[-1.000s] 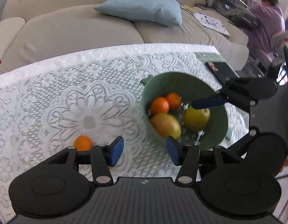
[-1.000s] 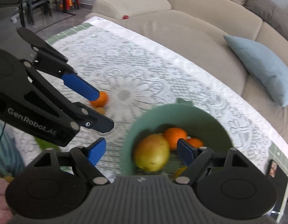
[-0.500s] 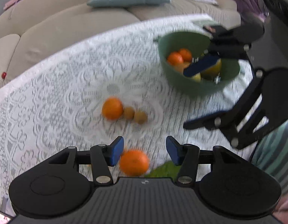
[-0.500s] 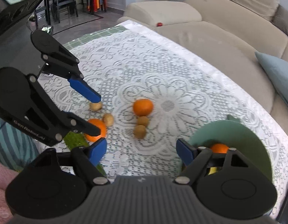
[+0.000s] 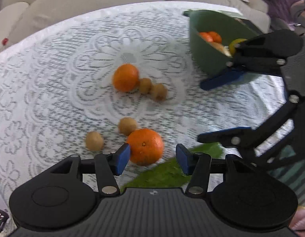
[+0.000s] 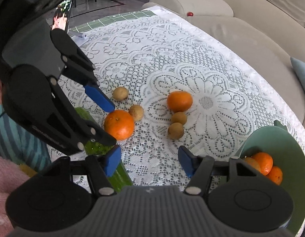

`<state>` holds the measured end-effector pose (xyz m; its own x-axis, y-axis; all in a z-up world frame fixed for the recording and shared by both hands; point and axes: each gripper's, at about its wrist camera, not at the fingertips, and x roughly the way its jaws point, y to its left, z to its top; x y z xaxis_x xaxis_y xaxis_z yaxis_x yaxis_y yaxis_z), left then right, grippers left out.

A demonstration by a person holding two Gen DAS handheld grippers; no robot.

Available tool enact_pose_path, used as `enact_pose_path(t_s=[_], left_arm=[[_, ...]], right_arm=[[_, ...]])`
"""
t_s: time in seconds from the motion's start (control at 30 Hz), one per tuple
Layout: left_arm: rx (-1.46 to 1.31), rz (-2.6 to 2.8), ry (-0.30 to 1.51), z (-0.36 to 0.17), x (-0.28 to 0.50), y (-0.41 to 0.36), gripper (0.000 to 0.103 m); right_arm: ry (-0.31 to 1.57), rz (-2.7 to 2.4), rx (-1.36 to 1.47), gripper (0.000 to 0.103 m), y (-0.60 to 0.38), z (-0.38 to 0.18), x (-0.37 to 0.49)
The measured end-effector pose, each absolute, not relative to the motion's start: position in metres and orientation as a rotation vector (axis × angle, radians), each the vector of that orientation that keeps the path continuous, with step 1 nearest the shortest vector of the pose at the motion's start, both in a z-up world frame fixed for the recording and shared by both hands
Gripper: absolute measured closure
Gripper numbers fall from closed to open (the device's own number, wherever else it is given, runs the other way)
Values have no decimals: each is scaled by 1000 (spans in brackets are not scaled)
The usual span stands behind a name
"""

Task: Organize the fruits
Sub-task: 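Move both tools back toward the remaining mandarins on the table, then grasp a mandarin with the left tool while the right tool grasps another mandarin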

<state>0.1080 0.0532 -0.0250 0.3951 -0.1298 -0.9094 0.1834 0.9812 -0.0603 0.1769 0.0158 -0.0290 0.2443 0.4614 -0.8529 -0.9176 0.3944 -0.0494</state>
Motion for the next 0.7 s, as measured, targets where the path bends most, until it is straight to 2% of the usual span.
enact_pose_path(t_s=[0.23,0.47,0.7], left_arm=[[51,-126,1193,-36,119,62,41],[1,-114,1218,-43,118,69,49],[-5,-107,1217,-42,117,69,51]], right_arm=[[886,1029,-628,46,18,-35,184],[879,1028,-636,46,29,-43,196],[828,999,-680,46,49,-52,211]])
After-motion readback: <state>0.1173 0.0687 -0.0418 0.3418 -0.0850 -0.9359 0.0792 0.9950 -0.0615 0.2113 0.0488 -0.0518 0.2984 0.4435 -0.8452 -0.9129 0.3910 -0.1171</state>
